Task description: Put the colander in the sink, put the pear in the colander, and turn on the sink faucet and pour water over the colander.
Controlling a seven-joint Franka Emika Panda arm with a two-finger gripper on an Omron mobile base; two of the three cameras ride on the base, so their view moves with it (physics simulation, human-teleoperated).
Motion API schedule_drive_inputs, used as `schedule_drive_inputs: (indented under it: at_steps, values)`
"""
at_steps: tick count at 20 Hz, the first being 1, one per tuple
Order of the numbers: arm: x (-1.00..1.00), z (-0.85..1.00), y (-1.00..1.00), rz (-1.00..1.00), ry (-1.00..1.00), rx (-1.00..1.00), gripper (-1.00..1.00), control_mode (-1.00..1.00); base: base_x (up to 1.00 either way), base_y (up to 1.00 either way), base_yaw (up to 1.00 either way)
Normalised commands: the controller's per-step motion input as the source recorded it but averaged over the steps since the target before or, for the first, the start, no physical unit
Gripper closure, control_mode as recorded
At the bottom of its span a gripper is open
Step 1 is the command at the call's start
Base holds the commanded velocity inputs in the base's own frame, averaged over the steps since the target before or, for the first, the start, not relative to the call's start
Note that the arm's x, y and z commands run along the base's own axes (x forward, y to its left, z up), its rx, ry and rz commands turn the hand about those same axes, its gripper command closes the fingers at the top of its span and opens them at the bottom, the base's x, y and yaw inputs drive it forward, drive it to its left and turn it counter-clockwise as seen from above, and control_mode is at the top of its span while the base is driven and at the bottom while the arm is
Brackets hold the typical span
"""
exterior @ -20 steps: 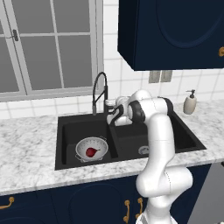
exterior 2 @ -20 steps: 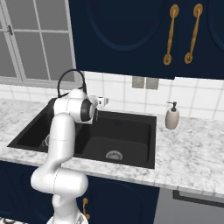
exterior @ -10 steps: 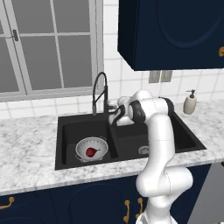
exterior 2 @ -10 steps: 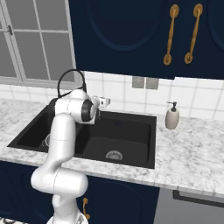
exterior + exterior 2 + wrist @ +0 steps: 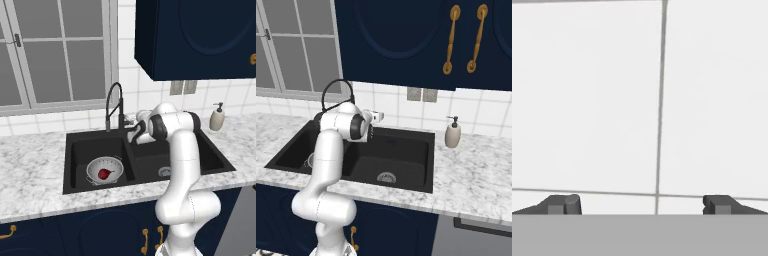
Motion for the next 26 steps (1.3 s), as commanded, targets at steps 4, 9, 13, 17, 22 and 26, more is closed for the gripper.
schedule_drive_inputs:
  at_steps: [4,9,13,17,22,26]
  values:
    - [0.0,0.0,-0.92,0.09,0.0,0.04,-1.0,-1.0,0.0,0.0,0.0]
    - [0.0,0.0,-1.0,0.09,-0.01,0.05,-1.0,-1.0,0.0,0.0,0.0]
    - [0.0,0.0,-1.0,0.03,-0.04,0.02,-1.0,-1.0,0.0,0.0,0.0]
    - [0.0,0.0,-1.0,-0.05,-0.05,0.0,-1.0,-1.0,0.0,0.0,0.0]
    - [0.0,0.0,-1.0,-0.24,-0.01,0.0,-1.0,-1.0,0.0,0.0,0.0]
    - [0.01,0.0,-1.0,-0.29,0.0,0.0,-1.0,-1.0,0.0,0.0,0.0]
